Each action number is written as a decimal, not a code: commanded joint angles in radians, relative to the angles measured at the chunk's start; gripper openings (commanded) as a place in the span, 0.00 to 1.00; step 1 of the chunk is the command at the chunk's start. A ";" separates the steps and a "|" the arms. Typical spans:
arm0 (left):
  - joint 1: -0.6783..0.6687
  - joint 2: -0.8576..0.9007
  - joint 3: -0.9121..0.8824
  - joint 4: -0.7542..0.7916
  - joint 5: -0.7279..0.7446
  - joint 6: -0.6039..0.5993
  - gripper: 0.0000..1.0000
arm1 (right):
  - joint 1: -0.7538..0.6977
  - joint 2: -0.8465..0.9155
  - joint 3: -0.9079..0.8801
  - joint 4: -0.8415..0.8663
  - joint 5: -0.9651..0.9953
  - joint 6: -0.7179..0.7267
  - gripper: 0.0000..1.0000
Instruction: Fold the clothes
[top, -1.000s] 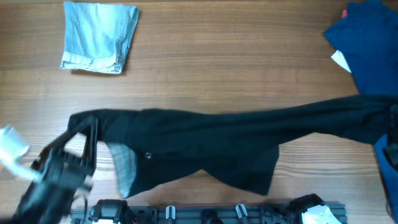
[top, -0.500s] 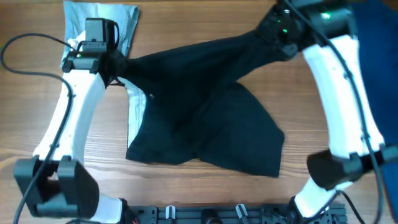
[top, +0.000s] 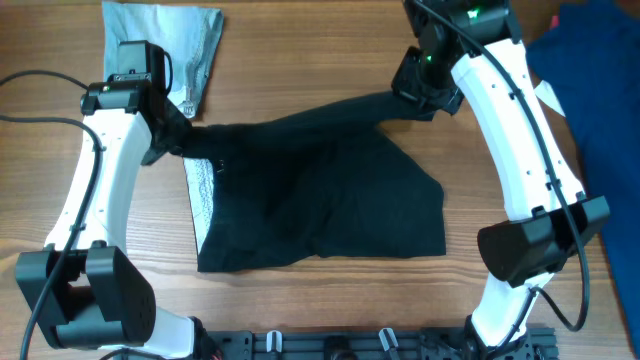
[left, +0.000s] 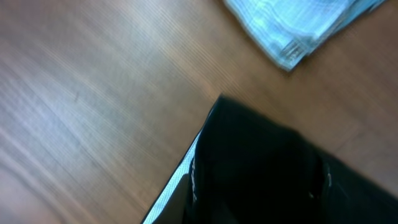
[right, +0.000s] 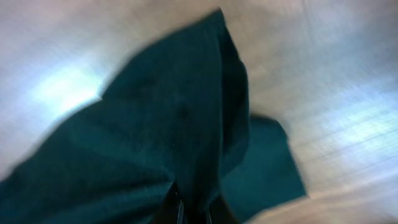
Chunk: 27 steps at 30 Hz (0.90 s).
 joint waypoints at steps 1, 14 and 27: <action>0.016 -0.001 0.003 -0.071 -0.002 0.016 0.04 | -0.009 -0.015 -0.019 -0.026 -0.054 -0.136 0.05; -0.053 -0.002 0.003 -0.335 0.164 0.019 0.04 | -0.024 -0.146 -0.195 -0.026 0.018 -0.221 0.04; -0.224 -0.014 0.003 -0.589 0.072 -0.075 0.04 | -0.025 -0.254 -0.485 0.005 0.071 -0.151 0.04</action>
